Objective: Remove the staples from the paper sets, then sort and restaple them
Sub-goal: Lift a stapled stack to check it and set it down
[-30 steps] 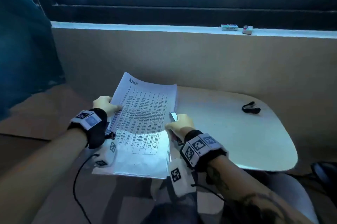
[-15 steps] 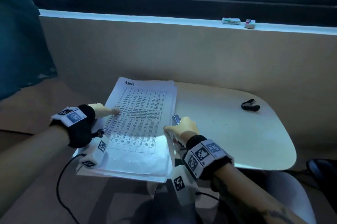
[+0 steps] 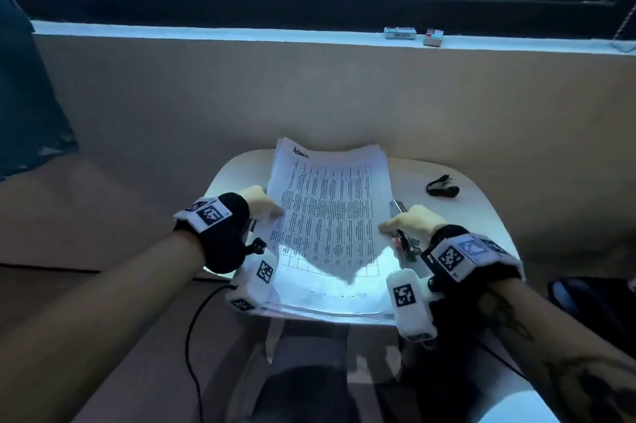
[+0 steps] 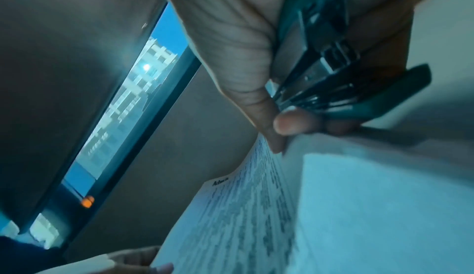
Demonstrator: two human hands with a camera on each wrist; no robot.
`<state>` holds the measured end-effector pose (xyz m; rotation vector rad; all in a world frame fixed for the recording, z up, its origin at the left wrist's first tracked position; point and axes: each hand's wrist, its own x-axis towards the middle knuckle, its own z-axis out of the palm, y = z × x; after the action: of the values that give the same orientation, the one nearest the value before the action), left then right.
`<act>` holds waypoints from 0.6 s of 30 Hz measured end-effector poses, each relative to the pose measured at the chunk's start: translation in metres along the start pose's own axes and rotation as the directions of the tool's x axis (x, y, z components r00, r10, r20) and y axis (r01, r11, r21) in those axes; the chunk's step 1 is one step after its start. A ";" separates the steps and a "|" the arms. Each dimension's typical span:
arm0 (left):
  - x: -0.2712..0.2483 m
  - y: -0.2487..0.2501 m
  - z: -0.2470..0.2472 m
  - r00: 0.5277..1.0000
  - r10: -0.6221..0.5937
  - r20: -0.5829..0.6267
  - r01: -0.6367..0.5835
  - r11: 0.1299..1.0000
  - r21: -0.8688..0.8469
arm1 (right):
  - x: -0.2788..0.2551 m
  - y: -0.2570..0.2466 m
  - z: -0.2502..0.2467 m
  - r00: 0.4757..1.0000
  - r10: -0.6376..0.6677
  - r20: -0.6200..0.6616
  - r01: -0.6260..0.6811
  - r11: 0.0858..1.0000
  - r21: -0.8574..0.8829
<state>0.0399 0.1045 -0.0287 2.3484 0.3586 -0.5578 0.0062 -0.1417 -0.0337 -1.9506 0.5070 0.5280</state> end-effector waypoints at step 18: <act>-0.028 0.029 0.069 0.946 0.306 0.105 -0.311 0.772 0.554 | 0.009 -0.023 0.033 0.986 -0.165 0.005 0.131 0.765 -0.630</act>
<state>0.0070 0.0335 -0.0448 2.8918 -0.2467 -0.5650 0.0219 -0.1032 -0.0354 -2.6305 0.2032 0.5969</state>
